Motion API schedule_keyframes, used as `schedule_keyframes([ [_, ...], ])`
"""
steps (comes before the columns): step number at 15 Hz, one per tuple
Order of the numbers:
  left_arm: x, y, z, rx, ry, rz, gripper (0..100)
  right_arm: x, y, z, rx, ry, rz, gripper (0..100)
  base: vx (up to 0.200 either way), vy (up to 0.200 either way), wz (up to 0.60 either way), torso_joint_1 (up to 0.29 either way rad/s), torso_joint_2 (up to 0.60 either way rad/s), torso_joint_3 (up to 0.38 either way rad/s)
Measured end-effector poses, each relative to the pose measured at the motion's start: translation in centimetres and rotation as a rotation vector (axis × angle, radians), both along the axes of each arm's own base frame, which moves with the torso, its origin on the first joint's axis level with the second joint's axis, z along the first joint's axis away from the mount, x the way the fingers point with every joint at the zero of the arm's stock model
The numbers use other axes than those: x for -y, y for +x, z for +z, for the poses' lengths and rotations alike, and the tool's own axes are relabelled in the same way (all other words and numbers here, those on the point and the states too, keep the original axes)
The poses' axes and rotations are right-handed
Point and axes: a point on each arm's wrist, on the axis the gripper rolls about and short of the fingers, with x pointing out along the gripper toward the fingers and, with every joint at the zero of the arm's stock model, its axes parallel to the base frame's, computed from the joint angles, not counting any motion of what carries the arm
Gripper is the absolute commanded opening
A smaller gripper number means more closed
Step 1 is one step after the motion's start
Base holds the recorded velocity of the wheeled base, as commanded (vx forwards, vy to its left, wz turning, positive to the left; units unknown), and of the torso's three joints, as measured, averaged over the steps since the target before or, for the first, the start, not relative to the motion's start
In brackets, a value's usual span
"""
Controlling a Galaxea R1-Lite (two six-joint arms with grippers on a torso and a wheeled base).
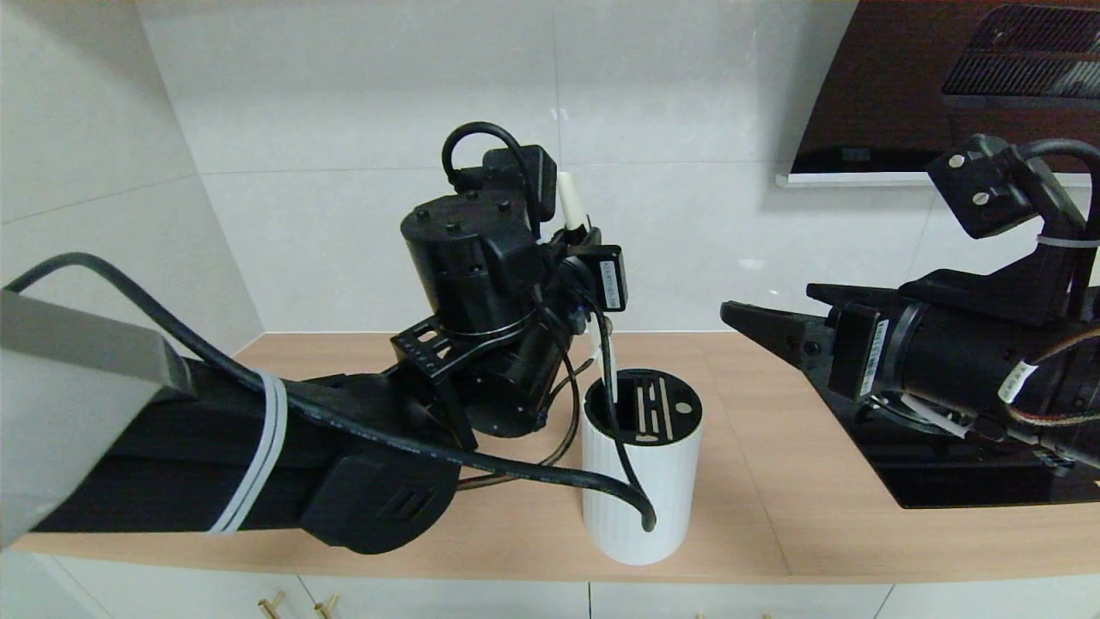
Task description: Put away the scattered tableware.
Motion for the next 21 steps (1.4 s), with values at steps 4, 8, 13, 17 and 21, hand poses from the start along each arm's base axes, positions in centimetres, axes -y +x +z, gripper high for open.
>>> schedule_keyframes([
  [4, 1.2, 0.2, -1.7, -0.033, 0.027, -0.017, 0, -0.1, 0.1, -0.2, -0.005, -0.005, 0.000, 100, 0.000, 0.000, 0.00, 0.000, 0.00, 0.000],
  [8, 2.4, 0.4, -3.8, -0.055, 0.049, -0.032, 0, -0.1, 0.1, -0.2, -0.007, -0.007, 0.001, 100, 0.000, 0.000, 0.00, 0.000, 0.00, 0.000],
  [13, 3.3, 0.8, -6.0, -0.094, 0.090, -0.027, 0, -0.2, 0.2, -0.4, -0.011, -0.011, 0.001, 100, 0.000, 0.000, 0.00, 0.000, 0.00, 0.000],
  [17, 3.8, 1.2, -7.7, -0.126, 0.123, -0.022, 0, -0.3, 0.4, -0.6, -0.018, -0.016, 0.000, 100, 0.000, 0.000, 0.00, 0.000, 0.00, 0.000],
  [21, 4.0, 1.4, -8.9, -0.144, 0.143, -0.020, 0, -0.4, 0.4, -0.7, -0.021, -0.018, 0.001, 100, 0.000, 0.000, 0.00, 0.000, 0.00, 0.000],
])
